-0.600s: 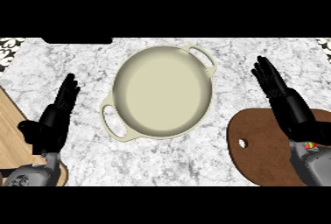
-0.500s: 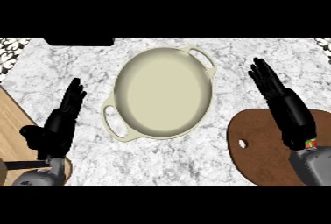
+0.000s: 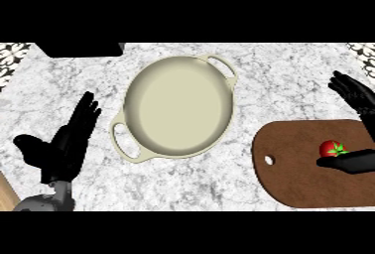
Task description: Pick the tomato from the cutting board and place it in the pot
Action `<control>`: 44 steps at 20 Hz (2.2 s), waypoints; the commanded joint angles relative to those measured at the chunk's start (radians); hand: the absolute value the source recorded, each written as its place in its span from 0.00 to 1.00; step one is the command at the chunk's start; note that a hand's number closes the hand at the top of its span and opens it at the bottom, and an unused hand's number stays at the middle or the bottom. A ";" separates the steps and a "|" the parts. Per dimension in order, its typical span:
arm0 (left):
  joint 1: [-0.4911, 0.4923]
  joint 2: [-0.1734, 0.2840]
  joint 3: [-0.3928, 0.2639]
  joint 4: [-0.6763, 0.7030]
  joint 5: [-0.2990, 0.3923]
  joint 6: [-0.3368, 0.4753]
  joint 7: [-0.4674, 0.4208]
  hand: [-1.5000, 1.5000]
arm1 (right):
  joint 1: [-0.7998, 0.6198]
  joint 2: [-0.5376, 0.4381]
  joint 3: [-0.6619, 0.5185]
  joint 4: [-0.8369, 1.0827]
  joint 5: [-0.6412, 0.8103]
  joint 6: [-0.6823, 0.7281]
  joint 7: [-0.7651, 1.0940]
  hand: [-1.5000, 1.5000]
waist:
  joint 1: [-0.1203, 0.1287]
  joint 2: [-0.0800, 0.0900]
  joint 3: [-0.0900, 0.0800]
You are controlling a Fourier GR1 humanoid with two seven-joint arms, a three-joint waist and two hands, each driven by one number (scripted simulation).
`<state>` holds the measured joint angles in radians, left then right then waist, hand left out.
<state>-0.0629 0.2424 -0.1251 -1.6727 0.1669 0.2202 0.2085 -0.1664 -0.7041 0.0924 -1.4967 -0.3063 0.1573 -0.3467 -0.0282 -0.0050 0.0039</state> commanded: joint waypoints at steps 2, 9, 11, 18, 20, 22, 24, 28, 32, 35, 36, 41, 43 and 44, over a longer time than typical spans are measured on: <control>-0.006 -0.021 -0.016 -0.039 0.006 0.011 0.051 0.50 | 0.181 -0.109 -0.152 0.033 0.046 0.090 -0.377 0.00 | -0.016 0.000 0.000; -0.025 -0.025 -0.021 -0.023 0.007 -0.005 0.075 0.50 | 0.243 -0.389 -0.291 0.081 0.158 0.178 -0.341 0.00 | 0.007 0.002 -0.004; -0.074 -0.014 -0.003 -0.036 0.009 0.003 0.131 0.50 | 0.268 -0.439 -0.329 0.033 0.149 0.220 -0.311 0.00 | 0.006 0.001 -0.005; 0.011 -0.048 -0.012 0.005 -0.001 -0.020 0.018 0.50 | 0.362 -0.579 -0.371 -0.122 0.200 0.320 -0.123 0.00 | -0.004 -0.002 -0.007; -0.084 -0.016 0.008 -0.042 0.011 -0.016 0.146 0.50 | 0.327 -0.565 -0.357 -0.126 0.210 0.338 -0.046 0.00 | 0.016 0.002 -0.005; -0.074 -0.043 -0.014 -0.038 -0.002 -0.010 0.130 0.50 | 0.307 -0.581 -0.344 -0.111 0.217 0.376 0.011 0.00 | 0.026 0.005 -0.005; -0.062 -0.044 0.006 -0.013 0.000 -0.023 0.099 0.50 | 0.279 -0.550 -0.339 -0.168 0.195 0.384 0.129 0.00 | 0.027 0.005 -0.005; -0.088 -0.044 0.030 0.039 -0.017 -0.051 0.051 0.50 | 0.231 -0.477 -0.306 -0.160 0.255 0.408 0.179 0.00 | 0.029 0.006 -0.004; -0.041 -0.050 0.006 -0.019 -0.031 -0.047 0.095 0.50 | 0.235 -0.424 -0.235 -0.162 0.343 0.424 0.217 0.00 | 0.031 0.005 -0.004; -0.030 -0.071 0.006 -0.018 -0.026 -0.055 0.074 0.50 | 0.155 -0.423 -0.199 -0.126 0.419 0.450 0.246 0.00 | 0.038 0.007 -0.004; -0.054 -0.036 0.047 -0.060 -0.009 -0.054 0.144 0.50 | 0.272 -0.419 -0.254 -0.217 0.426 0.448 0.241 0.00 | 0.021 0.002 -0.004; -0.063 -0.075 0.038 -0.015 -0.022 -0.070 0.113 0.50 | 0.210 -0.295 -0.179 -0.167 0.587 0.406 0.260 0.00 | 0.030 0.005 -0.004; -0.080 -0.106 0.012 0.036 -0.100 -0.025 0.057 0.50 | 0.149 -0.263 -0.187 -0.183 0.554 0.442 0.331 0.00 | 0.030 0.006 -0.004; -0.019 -0.064 0.042 -0.045 -0.024 -0.097 0.096 0.50 | 0.193 -0.217 -0.186 -0.217 0.580 0.411 0.336 0.00 | 0.030 0.004 -0.004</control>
<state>-0.1146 0.1668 -0.0999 -1.6904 0.1218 0.1639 0.3053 0.0457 -1.0097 -0.1095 -1.6727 0.2381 0.5732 -0.0852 0.0002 -0.0002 -0.0001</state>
